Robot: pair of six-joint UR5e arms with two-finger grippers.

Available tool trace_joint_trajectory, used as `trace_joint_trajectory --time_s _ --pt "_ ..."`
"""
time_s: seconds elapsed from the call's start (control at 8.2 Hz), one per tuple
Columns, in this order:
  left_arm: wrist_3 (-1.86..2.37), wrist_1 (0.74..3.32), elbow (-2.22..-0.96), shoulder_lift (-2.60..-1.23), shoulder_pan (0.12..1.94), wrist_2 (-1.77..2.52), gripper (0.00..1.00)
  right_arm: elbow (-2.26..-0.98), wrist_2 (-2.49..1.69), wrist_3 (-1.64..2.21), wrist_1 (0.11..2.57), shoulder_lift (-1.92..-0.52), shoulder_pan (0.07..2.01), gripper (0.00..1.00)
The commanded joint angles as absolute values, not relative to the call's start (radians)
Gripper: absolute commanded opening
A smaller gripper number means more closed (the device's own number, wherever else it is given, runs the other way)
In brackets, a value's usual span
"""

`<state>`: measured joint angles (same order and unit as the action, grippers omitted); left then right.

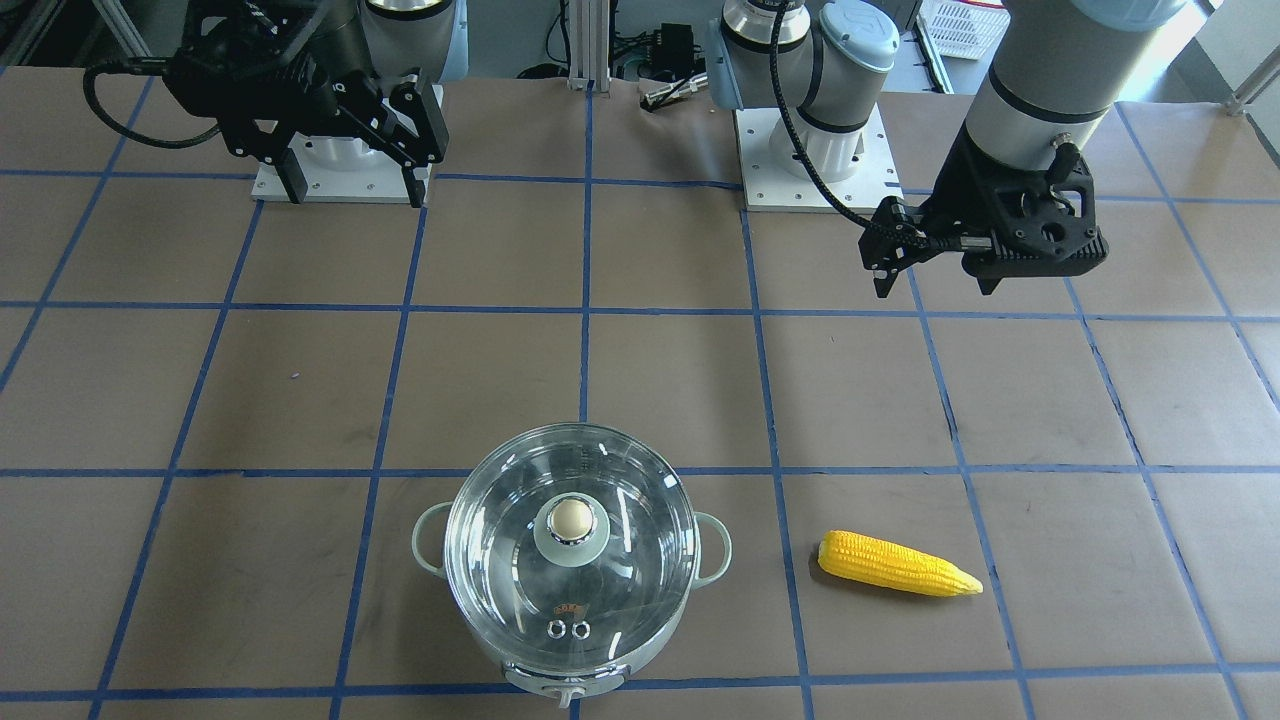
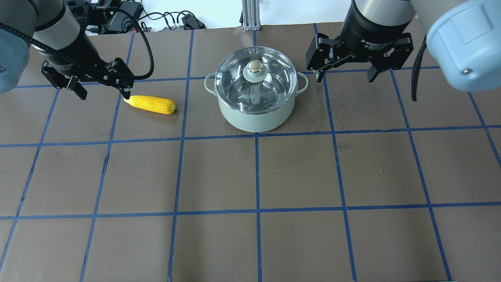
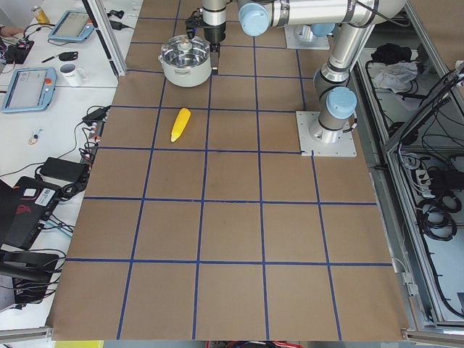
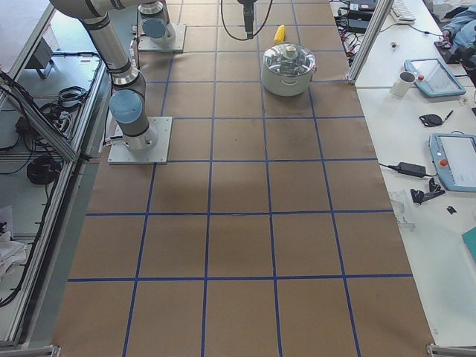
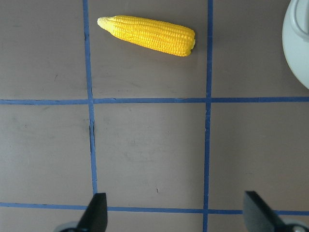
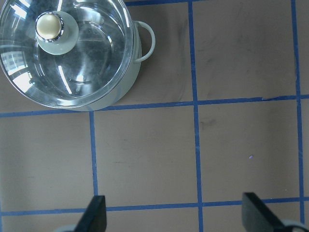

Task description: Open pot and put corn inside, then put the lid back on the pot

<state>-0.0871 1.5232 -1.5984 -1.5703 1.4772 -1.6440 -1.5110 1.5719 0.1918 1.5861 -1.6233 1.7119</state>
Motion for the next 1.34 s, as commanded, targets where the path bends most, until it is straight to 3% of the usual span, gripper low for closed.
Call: trace_joint_trajectory --time_s 0.0,0.37,1.22 --pt "-0.089 1.523 -1.598 -1.571 1.477 -1.644 1.0 -1.511 1.571 0.192 1.586 -1.623 1.712 1.0" --pt "-0.293 1.522 -1.598 -1.569 1.465 -1.637 1.0 -1.511 1.569 0.192 1.586 -1.621 1.712 1.0" --pt "-1.378 1.282 -1.591 -1.73 1.282 -1.583 1.0 -1.513 1.575 0.189 1.586 -1.621 1.712 1.0"
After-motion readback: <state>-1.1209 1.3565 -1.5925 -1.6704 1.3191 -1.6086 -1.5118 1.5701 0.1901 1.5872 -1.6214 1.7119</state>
